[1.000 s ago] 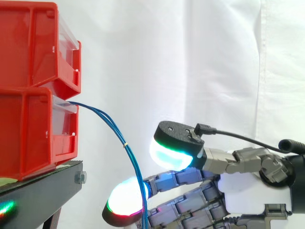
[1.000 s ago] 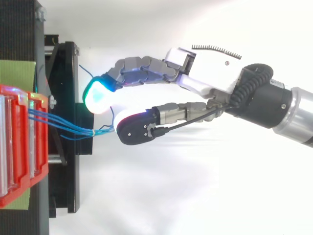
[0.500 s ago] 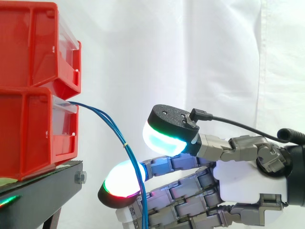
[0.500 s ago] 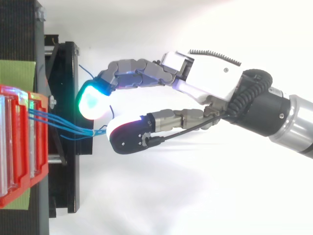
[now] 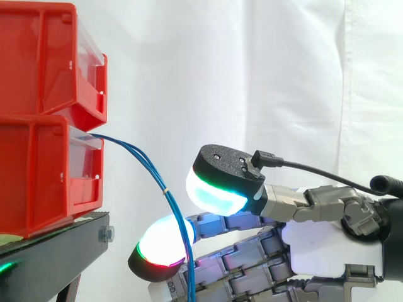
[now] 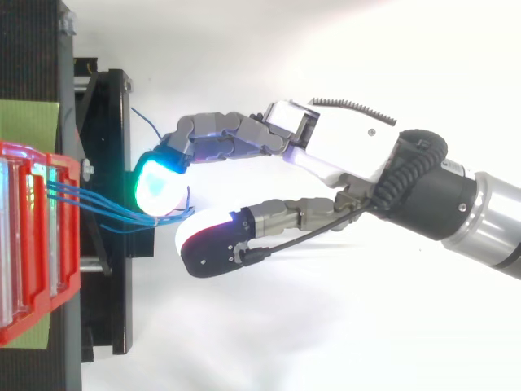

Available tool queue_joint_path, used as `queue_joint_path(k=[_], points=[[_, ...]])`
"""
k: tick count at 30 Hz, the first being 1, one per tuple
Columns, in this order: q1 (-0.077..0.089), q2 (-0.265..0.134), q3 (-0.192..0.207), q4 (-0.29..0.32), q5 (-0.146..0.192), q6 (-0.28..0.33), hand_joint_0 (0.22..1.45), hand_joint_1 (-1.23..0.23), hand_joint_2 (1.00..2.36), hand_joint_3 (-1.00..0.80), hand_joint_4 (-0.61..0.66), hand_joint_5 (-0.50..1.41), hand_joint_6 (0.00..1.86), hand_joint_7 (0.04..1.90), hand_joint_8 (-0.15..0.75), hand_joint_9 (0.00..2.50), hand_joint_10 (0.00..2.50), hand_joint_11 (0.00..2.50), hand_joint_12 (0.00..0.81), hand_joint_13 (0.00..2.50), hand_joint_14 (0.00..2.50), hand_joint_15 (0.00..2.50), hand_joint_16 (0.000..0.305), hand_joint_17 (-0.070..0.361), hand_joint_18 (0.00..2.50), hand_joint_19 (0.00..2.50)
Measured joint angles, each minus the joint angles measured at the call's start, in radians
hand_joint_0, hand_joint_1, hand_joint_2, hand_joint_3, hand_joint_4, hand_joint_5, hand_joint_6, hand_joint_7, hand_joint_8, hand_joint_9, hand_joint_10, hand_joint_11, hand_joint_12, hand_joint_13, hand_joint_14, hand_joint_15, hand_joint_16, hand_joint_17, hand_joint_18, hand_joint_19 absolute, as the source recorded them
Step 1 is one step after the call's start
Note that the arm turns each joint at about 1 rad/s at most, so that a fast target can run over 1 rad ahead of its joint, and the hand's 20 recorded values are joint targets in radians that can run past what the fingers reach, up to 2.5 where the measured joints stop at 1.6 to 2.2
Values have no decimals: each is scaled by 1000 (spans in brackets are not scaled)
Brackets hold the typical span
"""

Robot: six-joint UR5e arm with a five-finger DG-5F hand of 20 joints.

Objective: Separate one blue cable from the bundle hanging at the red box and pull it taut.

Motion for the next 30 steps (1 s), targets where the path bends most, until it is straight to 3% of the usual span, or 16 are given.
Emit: queue_joint_path(k=[9,23,30], points=[[1,-2,0,19,0,2,590,-692,1000,-500,201,-138,502,1182,262,615,9,329,253,462,3,88,23,52,241,36],[3,-2,0,46,-3,-6,631,-713,1008,-398,144,-152,595,1065,260,629,12,356,256,491,4,110,23,52,266,54],[5,-1,0,50,-4,-8,620,-690,1004,-447,151,-157,613,1028,261,644,13,389,256,509,5,127,23,52,278,65]])
